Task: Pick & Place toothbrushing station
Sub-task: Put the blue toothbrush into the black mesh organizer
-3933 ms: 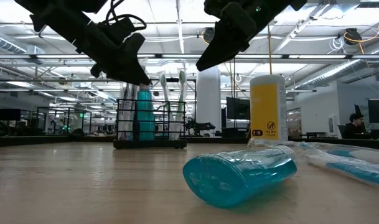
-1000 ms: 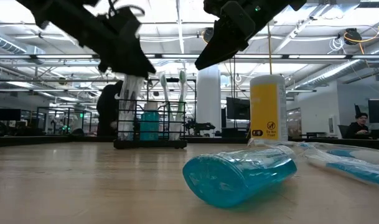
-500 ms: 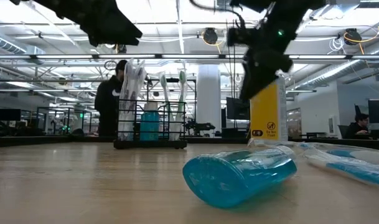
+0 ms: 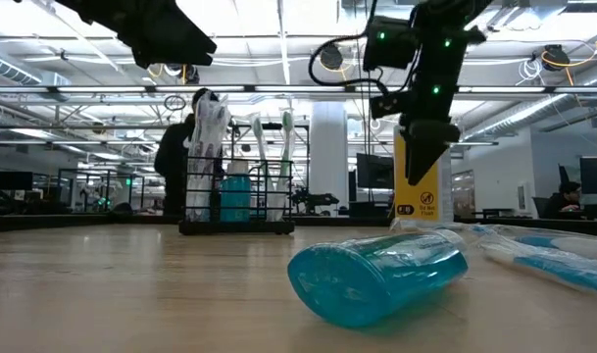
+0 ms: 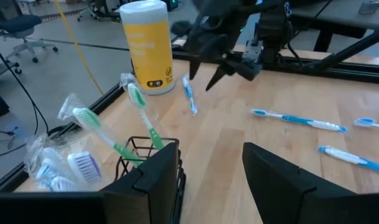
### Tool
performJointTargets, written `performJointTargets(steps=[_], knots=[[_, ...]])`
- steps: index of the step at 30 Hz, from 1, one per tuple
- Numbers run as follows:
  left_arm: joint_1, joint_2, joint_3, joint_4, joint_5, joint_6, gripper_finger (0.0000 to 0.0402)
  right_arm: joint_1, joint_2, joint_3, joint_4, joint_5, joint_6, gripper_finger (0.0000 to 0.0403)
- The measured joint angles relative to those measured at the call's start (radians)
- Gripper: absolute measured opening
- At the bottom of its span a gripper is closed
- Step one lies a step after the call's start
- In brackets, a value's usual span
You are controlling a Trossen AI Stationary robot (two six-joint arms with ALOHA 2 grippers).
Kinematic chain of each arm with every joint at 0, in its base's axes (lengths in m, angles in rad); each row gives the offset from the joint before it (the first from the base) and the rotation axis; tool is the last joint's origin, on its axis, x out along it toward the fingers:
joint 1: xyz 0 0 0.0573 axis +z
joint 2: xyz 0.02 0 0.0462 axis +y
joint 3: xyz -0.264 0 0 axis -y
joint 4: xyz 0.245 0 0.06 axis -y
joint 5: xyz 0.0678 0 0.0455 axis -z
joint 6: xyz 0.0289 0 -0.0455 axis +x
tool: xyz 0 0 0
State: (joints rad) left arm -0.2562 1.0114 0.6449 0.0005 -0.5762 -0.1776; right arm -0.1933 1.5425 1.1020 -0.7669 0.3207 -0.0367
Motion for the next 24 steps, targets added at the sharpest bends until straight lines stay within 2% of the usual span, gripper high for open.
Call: performJointTargets(steps=[5, 8, 11, 18, 24], knots=[[0.000, 0.000, 0.000, 0.002, -0.001, 0.030, 0.0189, -0.082, 0.000, -0.096, 0.159, -0.118, -0.136, 0.0219], [0.000, 0.000, 0.000, 0.002, -0.001, 0.058, 0.0189, -0.103, 0.000, -0.168, 0.297, -0.114, -0.227, 0.0233], [0.000, 0.000, 0.000, 0.002, -0.004, 0.077, 0.0189, -0.131, 0.000, -0.216, 0.390, -0.145, -0.246, 0.0239], [0.000, 0.000, 0.000, 0.004, -0.009, 0.098, 0.0189, -0.198, 0.000, -0.284, 0.397, -0.245, -0.214, 0.0229], [0.000, 0.000, 0.000, 0.005, -0.010, 0.099, 0.0189, -0.226, -0.003, -0.337, 0.443, -0.249, -0.236, 0.0217]])
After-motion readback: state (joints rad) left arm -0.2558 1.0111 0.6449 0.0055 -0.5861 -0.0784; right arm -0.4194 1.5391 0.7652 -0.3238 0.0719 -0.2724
